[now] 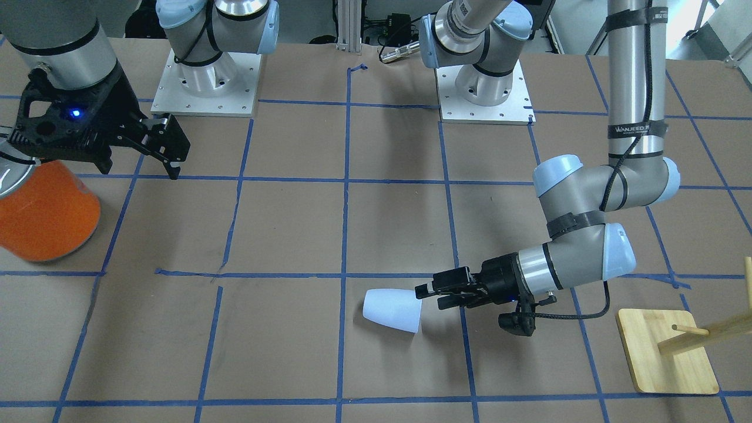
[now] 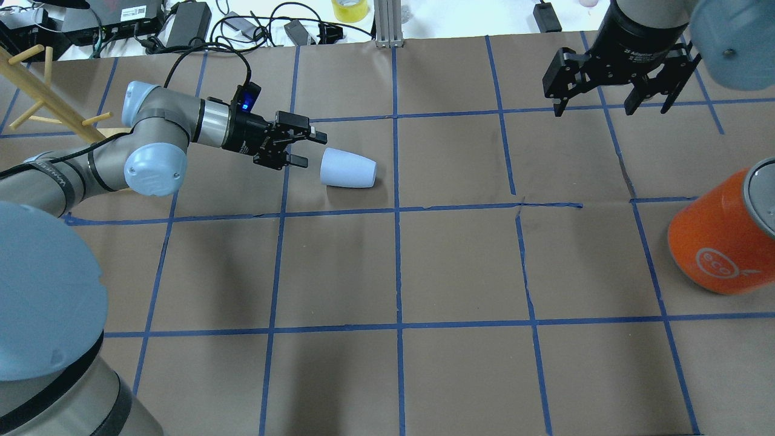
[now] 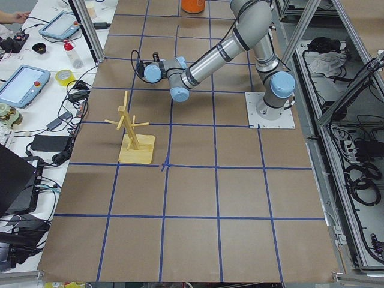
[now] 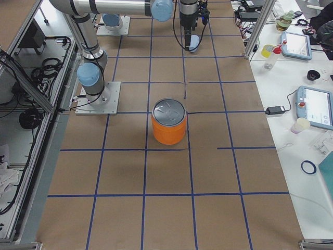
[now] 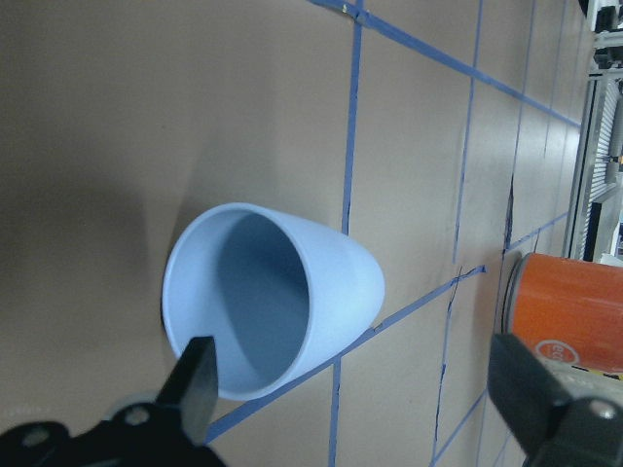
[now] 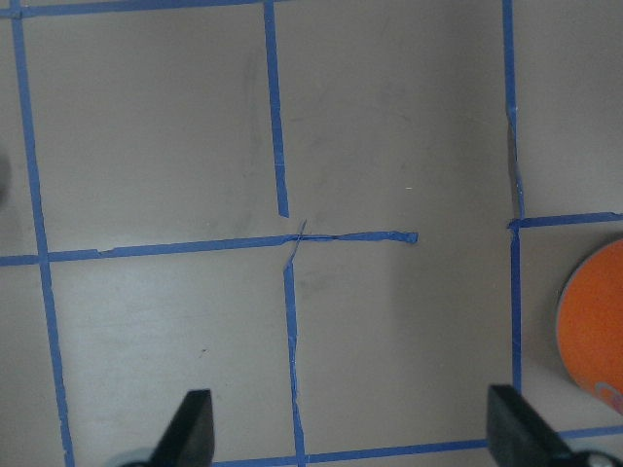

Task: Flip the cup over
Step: 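Reach the left gripper to the lying cup's open end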

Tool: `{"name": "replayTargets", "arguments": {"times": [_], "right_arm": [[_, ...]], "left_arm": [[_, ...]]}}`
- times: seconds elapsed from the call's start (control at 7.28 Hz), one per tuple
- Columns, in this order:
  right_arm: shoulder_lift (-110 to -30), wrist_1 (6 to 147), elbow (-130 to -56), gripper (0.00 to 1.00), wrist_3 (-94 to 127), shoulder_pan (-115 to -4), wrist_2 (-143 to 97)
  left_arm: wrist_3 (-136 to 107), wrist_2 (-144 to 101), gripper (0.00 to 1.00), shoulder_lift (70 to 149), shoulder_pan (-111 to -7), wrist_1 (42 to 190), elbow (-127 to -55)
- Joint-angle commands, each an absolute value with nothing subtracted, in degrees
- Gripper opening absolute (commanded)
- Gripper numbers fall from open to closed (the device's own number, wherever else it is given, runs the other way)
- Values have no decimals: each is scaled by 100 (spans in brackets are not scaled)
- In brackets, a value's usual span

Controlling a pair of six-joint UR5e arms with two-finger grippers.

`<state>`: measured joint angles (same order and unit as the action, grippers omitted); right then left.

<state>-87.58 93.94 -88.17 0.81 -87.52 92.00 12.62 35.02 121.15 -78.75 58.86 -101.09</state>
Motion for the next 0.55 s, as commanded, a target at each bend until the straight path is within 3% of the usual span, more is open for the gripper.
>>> {"name": "replayTargets", "arguments": {"times": [0.0, 0.41], "right_arm": [[-8754, 9404, -8851, 100, 79, -8780, 9150], [-8736, 9492, -8851, 100, 88, -8780, 9237]], "left_arm": [[1248, 3314, 100, 12295, -7945, 5845, -10125], [1099, 3164, 94, 12384, -8173, 5810, -10037]]}}
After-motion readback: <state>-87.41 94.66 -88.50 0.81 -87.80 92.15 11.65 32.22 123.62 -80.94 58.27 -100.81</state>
